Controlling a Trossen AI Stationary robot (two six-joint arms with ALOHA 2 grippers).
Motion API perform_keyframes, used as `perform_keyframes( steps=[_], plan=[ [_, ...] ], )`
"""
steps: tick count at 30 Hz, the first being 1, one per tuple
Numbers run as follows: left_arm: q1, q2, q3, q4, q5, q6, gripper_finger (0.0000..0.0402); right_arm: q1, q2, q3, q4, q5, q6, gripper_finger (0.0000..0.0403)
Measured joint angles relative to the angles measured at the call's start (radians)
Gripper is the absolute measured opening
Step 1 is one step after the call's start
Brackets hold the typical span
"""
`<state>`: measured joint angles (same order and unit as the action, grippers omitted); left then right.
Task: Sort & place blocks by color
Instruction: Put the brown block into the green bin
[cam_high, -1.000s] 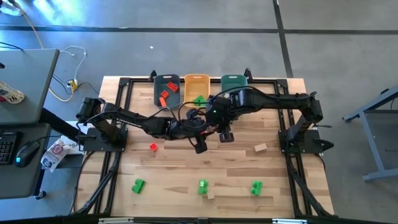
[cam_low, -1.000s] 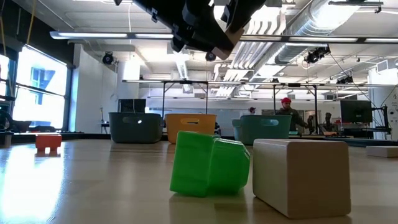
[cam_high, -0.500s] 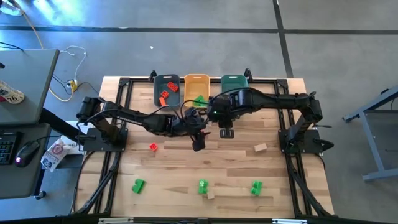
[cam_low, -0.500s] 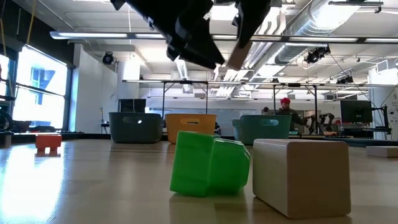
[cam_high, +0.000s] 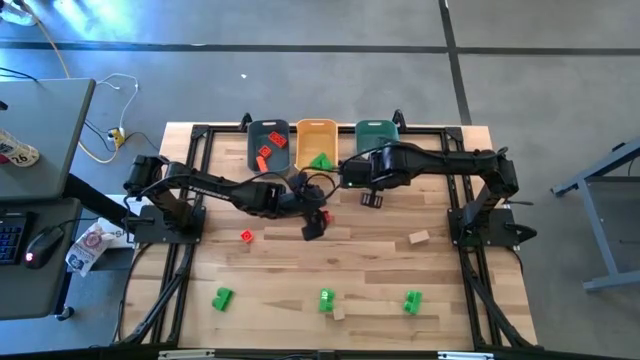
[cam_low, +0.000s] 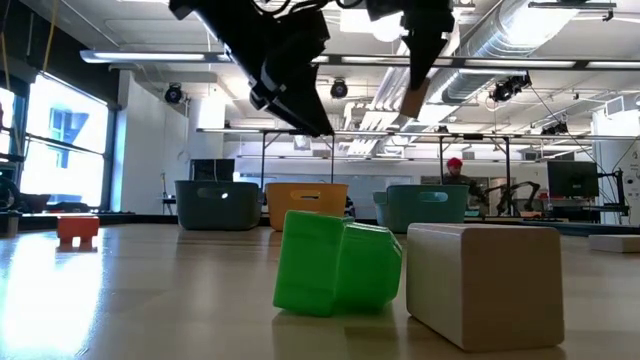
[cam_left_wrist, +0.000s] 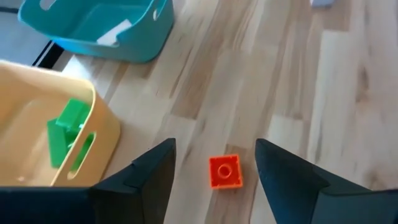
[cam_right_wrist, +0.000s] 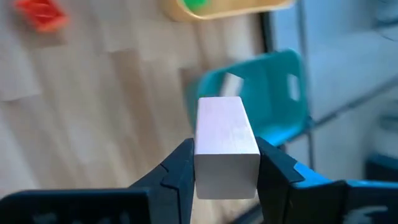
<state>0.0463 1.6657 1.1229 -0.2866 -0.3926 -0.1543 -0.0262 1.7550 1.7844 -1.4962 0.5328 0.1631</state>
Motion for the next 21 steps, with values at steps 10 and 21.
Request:
perform_keyframes(
  steps=[10, 21],
  plan=[
    [0.0, 0.0, 0.0, -0.187, -0.014, -0.092, 0.0202, -0.033, -0.001, 0.0, -0.075, 0.209, 0.108, 0.0105],
    [-0.001, 0.0, 0.0, -0.395, -0.011, -0.207, 0.0202, -0.171, -0.002, 0.0, -0.073, 0.294, 0.133, 0.0105]
  ],
)
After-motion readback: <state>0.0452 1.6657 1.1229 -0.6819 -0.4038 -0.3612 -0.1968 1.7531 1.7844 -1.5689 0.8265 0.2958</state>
